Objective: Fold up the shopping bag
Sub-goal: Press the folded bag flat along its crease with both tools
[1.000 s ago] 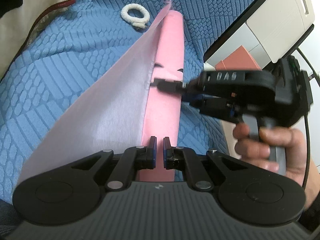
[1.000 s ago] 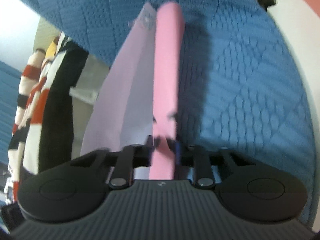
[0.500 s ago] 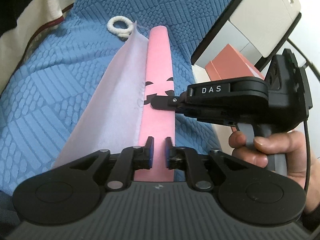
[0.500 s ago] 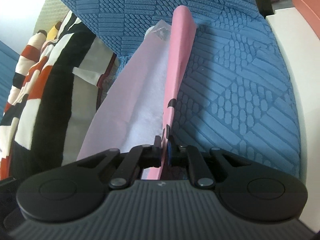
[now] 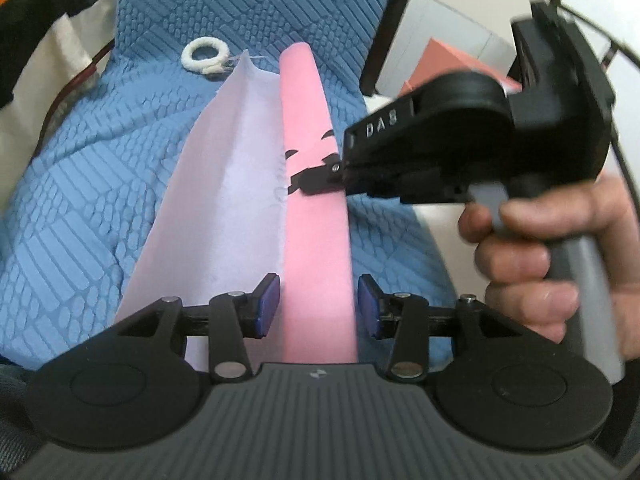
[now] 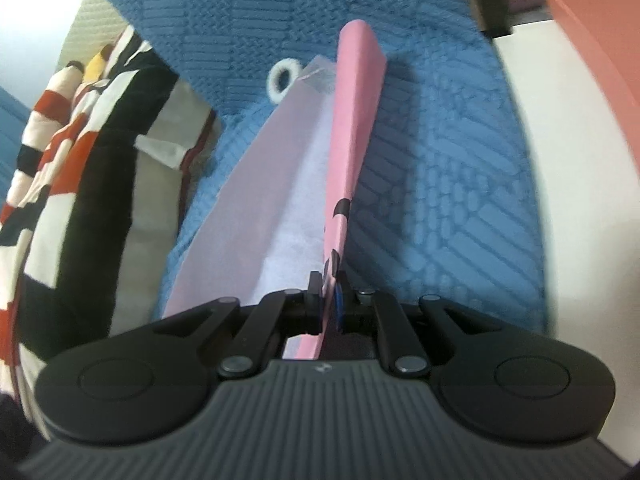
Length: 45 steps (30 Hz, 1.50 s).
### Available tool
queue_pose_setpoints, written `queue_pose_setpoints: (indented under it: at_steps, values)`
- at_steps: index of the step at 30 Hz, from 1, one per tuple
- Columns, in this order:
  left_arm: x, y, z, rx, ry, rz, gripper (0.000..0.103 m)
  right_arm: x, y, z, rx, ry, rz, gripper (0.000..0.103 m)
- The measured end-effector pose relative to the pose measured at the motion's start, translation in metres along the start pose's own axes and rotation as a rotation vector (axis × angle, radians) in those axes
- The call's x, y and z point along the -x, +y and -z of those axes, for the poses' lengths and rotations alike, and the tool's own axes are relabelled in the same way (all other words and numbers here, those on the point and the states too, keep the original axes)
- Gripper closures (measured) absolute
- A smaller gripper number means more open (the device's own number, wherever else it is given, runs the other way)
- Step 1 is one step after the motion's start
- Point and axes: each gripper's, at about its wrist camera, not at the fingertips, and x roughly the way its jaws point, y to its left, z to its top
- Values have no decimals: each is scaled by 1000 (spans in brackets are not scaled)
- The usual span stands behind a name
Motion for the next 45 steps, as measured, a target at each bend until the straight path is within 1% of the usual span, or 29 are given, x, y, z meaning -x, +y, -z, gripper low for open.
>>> queue_pose_setpoints:
  at_steps: [2, 4, 6, 9, 10, 11, 13, 14, 16, 17, 18, 19, 20, 22, 27, 29, 32, 36, 40, 42, 45]
  values:
    - [-2, -6, 1, -21, 8, -29, 56, 2, -5, 0, -18, 7, 13, 94]
    - [-5, -13, 0, -38, 19, -47, 60, 4, -9, 0, -36, 8, 14, 94]
    - [-7, -21, 2, -65, 34, -68, 60, 5, -11, -1, -46, 7, 14, 94]
    - [-7, -31, 5, -89, 24, -64, 59, 7, -11, -2, -50, 5, 19, 94]
    - [-8, -33, 6, -100, 22, -72, 61, 7, -10, -3, -53, 3, 17, 95]
    - [-8, -36, 6, -109, 19, -89, 63, 8, -10, -3, -55, 2, 17, 95]
    - [-10, -36, 6, -102, 18, -111, 75, 7, -10, -4, -57, 4, 21, 95]
    - [-11, -33, 5, -85, 19, -107, 77, 7, -10, -4, -61, 9, 27, 94]
    - [-10, -27, 4, -52, 17, -103, 87, 7, -12, -5, -69, 15, 23, 92]
    - [-9, -24, 3, -33, 15, -100, 89, 8, -11, -5, -67, 10, 19, 91]
    - [-8, -19, 2, -3, 12, -87, 93, 9, -10, -6, -59, 5, 16, 90]
    - [-6, -13, 0, 40, 10, -70, 95, 10, -7, -6, -45, -3, 11, 87]
    - [-6, -7, -2, 72, 10, -57, 95, 12, -5, -6, -29, -13, 6, 84]
    - [-5, 5, -4, 133, 15, -30, 96, 17, 0, -7, -2, -32, -8, 83]
    - [-4, 33, -3, 274, 30, 39, 96, 25, 6, -8, 12, -72, -53, 82]
    - [-5, 44, -1, 339, 39, 74, 96, 24, 10, -7, 28, -76, -60, 82]
    - [-6, 55, 1, 404, 50, 111, 96, 19, 16, -4, 53, -71, -60, 83]
    - [-7, 64, 1, 451, 59, 149, 96, 8, 29, 5, 111, -48, -56, 83]
    - [-8, 70, 1, 457, 61, 164, 95, -4, 38, 14, 169, -19, -38, 82]
    - [-7, 72, 0, 458, 56, 162, 95, -8, 41, 15, 191, -11, -17, 83]
    - [-1, 75, -3, 435, 36, 124, 95, -15, 41, 16, 198, 7, 0, 83]
